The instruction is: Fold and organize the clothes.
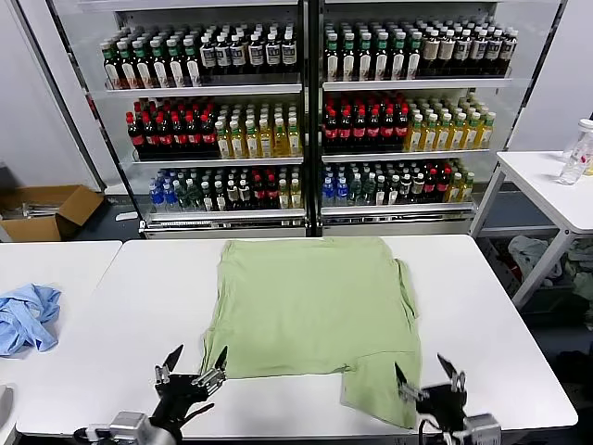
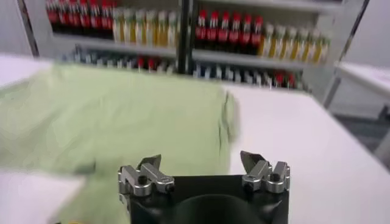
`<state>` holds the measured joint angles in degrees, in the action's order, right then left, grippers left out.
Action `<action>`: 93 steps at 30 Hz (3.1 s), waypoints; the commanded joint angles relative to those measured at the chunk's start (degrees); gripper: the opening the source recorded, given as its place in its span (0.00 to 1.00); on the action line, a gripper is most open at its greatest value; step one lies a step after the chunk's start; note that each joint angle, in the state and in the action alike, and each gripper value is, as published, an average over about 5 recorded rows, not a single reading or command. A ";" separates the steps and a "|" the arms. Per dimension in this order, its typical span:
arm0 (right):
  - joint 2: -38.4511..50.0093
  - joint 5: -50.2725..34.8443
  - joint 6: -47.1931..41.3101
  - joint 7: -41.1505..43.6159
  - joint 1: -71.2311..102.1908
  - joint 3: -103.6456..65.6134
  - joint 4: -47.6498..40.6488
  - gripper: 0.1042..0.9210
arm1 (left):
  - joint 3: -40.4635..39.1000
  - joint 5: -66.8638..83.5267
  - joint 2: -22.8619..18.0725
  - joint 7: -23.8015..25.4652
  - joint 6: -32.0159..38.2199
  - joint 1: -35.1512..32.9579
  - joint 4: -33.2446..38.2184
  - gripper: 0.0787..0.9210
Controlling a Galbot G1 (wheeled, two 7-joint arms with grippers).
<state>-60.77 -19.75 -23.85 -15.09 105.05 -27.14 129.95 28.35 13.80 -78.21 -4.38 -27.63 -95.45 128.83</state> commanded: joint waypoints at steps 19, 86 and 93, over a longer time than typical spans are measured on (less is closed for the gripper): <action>-0.52 -7.32 -4.35 0.09 1.52 5.84 -3.49 0.57 | -2.37 1.75 0.86 -1.43 -5.44 5.10 -11.98 0.65; 2.08 -4.08 -5.63 2.61 -35.75 4.30 -24.67 0.62 | -7.32 5.59 9.63 -5.98 5.90 23.20 -25.28 0.51; -0.25 -5.43 -4.40 1.05 -39.21 9.45 -29.33 0.81 | -9.48 6.61 10.00 -6.08 0.47 26.21 -27.07 0.75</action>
<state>-59.76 -25.15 -27.63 -13.21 65.28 -18.16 103.59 20.40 20.73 -68.29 -9.54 -21.10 -70.86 105.16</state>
